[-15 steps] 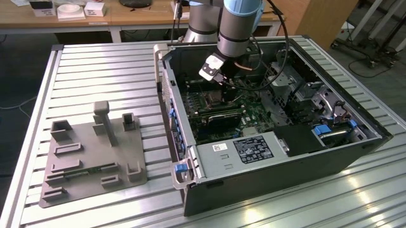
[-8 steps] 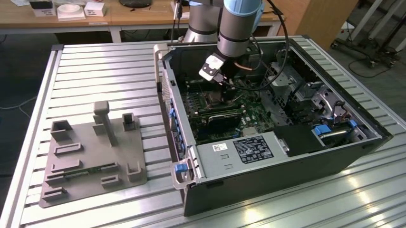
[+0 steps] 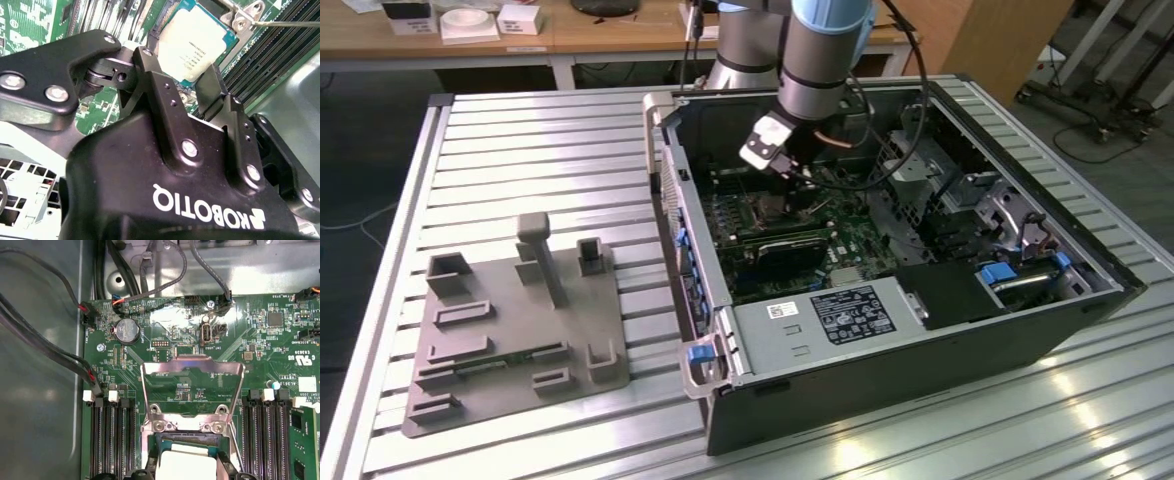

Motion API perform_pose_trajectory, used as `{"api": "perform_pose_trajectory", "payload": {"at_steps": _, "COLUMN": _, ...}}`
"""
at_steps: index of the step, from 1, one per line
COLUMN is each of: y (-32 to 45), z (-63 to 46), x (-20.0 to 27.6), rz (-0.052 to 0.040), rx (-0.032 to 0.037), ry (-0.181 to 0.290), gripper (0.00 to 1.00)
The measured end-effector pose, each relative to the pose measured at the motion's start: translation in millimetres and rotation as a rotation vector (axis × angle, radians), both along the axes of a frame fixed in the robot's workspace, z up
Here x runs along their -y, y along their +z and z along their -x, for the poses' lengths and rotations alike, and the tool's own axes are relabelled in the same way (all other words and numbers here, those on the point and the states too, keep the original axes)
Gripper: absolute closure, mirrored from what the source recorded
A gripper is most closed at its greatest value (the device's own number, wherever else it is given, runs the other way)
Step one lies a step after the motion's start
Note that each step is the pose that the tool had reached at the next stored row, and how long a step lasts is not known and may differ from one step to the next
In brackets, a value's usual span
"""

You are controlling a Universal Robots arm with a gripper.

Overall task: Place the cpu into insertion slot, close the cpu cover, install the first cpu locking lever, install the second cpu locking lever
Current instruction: 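Place the cpu into insertion slot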

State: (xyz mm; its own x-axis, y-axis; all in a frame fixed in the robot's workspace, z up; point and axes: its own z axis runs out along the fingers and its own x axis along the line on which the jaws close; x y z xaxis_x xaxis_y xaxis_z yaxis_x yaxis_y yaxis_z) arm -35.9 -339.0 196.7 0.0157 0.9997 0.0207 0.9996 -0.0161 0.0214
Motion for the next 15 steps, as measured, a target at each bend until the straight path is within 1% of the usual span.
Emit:
{"api": "perform_pose_trajectory", "payload": {"at_steps": 5, "y": 2.5, "z": -2.5, "x": 0.0, "rz": 0.0, "rx": -0.0014, "ry": 0.005, "gripper": 0.47}}
{"api": "perform_pose_trajectory", "payload": {"at_steps": 10, "y": 2.5, "z": -2.5, "x": 0.0, "rz": 0.0002, "rx": -0.0015, "ry": 0.055, "gripper": 0.47}}
{"api": "perform_pose_trajectory", "payload": {"at_steps": 15, "y": 2.6, "z": -2.5, "x": 0.0, "rz": 0.0002, "rx": -0.0016, "ry": 0.062, "gripper": 0.47}}
